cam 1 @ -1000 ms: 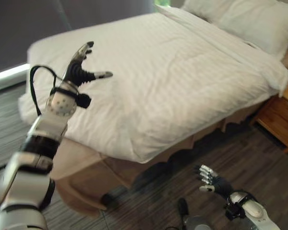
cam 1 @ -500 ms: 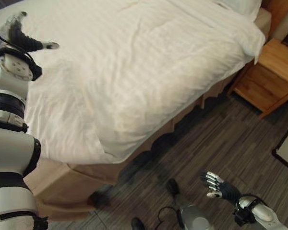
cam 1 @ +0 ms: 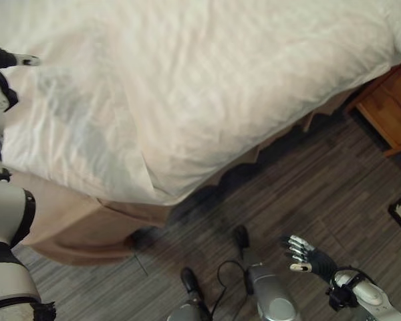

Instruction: Making the bed.

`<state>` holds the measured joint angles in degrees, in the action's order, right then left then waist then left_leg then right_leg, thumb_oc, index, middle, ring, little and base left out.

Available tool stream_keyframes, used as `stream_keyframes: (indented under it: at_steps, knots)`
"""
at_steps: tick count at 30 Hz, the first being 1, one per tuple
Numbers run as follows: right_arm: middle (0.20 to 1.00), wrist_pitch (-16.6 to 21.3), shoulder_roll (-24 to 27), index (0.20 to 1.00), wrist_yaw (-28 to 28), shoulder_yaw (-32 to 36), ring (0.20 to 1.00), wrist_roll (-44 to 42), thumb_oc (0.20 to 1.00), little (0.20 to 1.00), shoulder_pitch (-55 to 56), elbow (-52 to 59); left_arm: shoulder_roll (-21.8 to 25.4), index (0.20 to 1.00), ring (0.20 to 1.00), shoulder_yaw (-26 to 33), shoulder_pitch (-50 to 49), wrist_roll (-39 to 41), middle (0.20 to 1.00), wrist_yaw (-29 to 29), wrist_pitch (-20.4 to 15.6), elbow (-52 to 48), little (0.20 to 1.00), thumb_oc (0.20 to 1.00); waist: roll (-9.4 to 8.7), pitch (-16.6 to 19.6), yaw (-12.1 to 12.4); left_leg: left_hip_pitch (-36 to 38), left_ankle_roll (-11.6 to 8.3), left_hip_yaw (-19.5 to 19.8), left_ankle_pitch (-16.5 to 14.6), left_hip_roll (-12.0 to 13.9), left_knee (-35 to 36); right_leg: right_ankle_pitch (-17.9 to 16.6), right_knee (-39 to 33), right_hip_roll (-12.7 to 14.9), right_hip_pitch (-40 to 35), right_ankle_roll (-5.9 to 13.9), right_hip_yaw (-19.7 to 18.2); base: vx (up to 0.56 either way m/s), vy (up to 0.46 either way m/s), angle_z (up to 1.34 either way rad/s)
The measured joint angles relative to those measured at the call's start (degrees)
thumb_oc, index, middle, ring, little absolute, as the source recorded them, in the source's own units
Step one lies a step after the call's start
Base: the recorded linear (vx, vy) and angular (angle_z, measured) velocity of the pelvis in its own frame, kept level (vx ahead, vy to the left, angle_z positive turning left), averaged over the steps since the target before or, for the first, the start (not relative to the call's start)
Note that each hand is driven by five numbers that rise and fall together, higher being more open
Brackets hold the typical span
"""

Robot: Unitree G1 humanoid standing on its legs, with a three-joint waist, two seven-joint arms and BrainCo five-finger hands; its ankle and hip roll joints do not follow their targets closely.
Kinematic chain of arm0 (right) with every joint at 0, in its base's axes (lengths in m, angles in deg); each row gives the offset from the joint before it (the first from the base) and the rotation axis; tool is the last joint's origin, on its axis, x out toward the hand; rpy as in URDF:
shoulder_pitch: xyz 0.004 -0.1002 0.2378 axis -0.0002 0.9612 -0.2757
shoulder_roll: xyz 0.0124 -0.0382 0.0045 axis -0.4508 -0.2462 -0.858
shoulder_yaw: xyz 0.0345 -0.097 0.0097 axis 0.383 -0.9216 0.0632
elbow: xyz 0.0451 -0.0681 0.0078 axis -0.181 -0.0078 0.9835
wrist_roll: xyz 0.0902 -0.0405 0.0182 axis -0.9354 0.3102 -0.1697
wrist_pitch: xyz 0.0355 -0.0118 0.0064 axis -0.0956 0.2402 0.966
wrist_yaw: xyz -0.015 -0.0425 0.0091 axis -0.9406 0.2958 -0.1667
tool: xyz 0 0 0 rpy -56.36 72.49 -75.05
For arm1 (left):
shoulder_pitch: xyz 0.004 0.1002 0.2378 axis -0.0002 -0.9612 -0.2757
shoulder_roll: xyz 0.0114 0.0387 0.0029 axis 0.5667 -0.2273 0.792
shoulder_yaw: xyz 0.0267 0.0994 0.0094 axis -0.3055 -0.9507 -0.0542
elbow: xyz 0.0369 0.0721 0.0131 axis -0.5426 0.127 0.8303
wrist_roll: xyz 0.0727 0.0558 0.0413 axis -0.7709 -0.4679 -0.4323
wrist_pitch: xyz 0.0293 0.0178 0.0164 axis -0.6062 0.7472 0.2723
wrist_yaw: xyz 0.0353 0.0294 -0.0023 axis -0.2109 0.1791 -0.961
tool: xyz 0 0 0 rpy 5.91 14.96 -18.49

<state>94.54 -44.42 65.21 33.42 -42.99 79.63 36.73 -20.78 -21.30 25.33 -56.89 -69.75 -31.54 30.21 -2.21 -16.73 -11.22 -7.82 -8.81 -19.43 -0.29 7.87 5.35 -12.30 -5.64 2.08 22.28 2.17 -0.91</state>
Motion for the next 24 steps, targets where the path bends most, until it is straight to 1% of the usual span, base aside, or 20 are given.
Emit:
stream_keyframes:
  at_steps: [2,3,4,6,8,9,10,13,17,22,23,24]
  knots:
    - [1.0,0.22,0.05,1.0,0.09,0.0,1.0,-0.31,1.0,1.0,0.13,0.16,0.25,1.0,1.0,0.05,-0.01,0.02,1.0,-0.02,0.03,0.24,1.0,1.0,-0.51,-0.44,-0.07,-1.35,-0.1,0.07,0.13,0.03,-0.01,-0.15,0.0,-0.1,1.27,-0.16,0.19,-0.05,-0.029,0.04]
    - [1.0,0.25,0.32,1.0,0.22,0.15,1.0,-0.33,1.0,1.0,-0.03,1.34,1.45,1.0,1.0,0.02,0.85,0.02,1.0,-0.08,0.08,0.3,1.0,1.0,-1.04,-1.59,-0.37,-2.92,-0.1,0.45,0.46,0.0,-0.01,-0.39,0.0,0.05,2.71,-0.27,0.32,-0.07,-0.031,0.08]
    - [1.0,0.36,0.34,1.0,0.29,0.24,1.0,-0.41,1.0,1.0,-0.14,1.55,1.62,1.0,1.0,0.05,1.0,0.06,1.0,-0.09,0.11,0.42,1.0,1.0,-1.23,-2.52,-0.53,-3.19,-0.1,0.82,0.55,0.0,-0.01,-0.4,0.0,0.04,2.9,-0.28,0.53,-0.09,-0.045,0.08]
    - [1.0,1.21,0.35,1.0,1.24,0.31,1.0,-1.76,1.0,1.0,0.0,1.53,2.09,1.0,1.0,0.01,1.09,0.16,1.0,-0.2,0.05,1.03,1.0,1.0,-1.72,-2.87,-0.59,-6.44,-0.05,0.97,0.86,-0.03,-0.01,-0.71,0.0,0.08,6.07,-0.31,0.48,-0.07,-0.035,0.05]
    - [1.0,1.19,0.27,1.0,1.65,0.25,1.0,-2.24,1.0,1.0,-0.48,1.45,2.15,1.0,1.0,0.1,1.2,0.36,1.0,-0.27,0.1,1.84,1.0,1.0,-2.16,-3.75,-0.74,-7.92,-0.08,0.94,1.18,-0.02,-0.03,-1.18,0.02,0.06,7.59,-0.53,0.49,-0.06,-0.022,0.01]
    - [1.0,1.32,0.23,1.0,1.79,0.17,1.0,-2.38,1.0,1.0,-0.72,1.55,2.14,1.0,1.0,1.14,0.88,0.54,1.0,-0.38,-0.01,1.84,1.0,1.0,-2.47,-4.59,-0.83,-8.2,-0.13,0.91,1.23,0.08,-0.03,-1.36,0.02,-0.07,7.92,-0.71,0.44,-0.04,-0.021,-0.04]
    - [1.0,1.88,0.14,1.0,2.19,0.0,1.0,-2.43,1.0,1.0,-0.76,1.82,2.14,1.0,1.0,3.61,0.12,2.23,1.0,-0.57,-0.25,2.15,1.0,1.0,-2.83,-5.05,-1.0,-9.48,-0.19,0.87,1.31,0.15,-0.03,-1.43,0.02,-0.14,9.19,-0.68,0.44,0.06,0.011,-0.04]
    - [1.0,2.5,-0.34,1.0,2.53,-0.69,1.0,-2.47,1.0,1.0,-1.43,1.55,1.87,1.0,1.0,4.91,-0.24,4.22,1.0,-1.72,-0.33,2.47,1.0,1.0,-3.5,-5.81,-1.11,-10.25,-0.31,0.73,1.32,0.73,-0.03,-1.57,0.02,-0.66,10.09,-0.79,0.44,0.0,-0.011,-0.04]
    - [1.0,2.83,-0.68,1.0,2.61,-2.17,1.0,-2.56,1.0,1.0,-2.5,1.81,2.03,1.0,1.0,4.28,-0.22,4.24,1.0,-1.66,-0.62,2.34,1.0,1.0,-3.47,-5.83,-0.84,-10.31,-0.45,0.83,1.37,1.21,-0.07,-1.73,0.02,-1.17,10.09,-1.01,0.46,0.02,0.006,0.0]
    - [1.0,2.75,-0.66,1.0,2.23,-2.9,1.0,-2.85,1.0,1.0,-2.94,1.44,2.04,1.0,1.0,2.66,-0.17,3.73,1.0,-0.55,-0.38,2.36,1.0,1.0,-3.48,-5.82,-0.94,-9.72,-0.53,0.68,1.53,0.98,-0.07,-1.78,0.02,-0.99,9.57,-1.06,0.29,0.0,0.0,0.0]
    - [1.0,2.7,-0.65,1.0,2.05,-3.12,1.0,-3.63,1.0,1.0,-2.94,1.39,2.04,0.834,0.834,1.56,-0.15,2.17,0.834,0.32,-0.35,2.27,0.834,0.834,-3.5,-5.77,-0.95,-9.26,-0.54,0.66,1.59,0.94,-0.06,-1.81,0.02,-0.98,9.12,-1.1,0.25,-0.11,-0.015,0.0]
    - [1.0,2.72,-0.65,1.0,1.72,-3.22,1.0,-3.64,1.0,1.0,-3.02,1.22,2.04,0.511,0.511,0.71,-0.15,1.56,0.511,0.83,-0.43,2.18,0.511,0.511,-3.48,-5.75,-0.95,-8.94,-0.53,0.64,1.61,0.93,-0.06,-1.82,0.02,-0.97,8.79,-1.1,0.21,-0.11,-0.021,0.0]
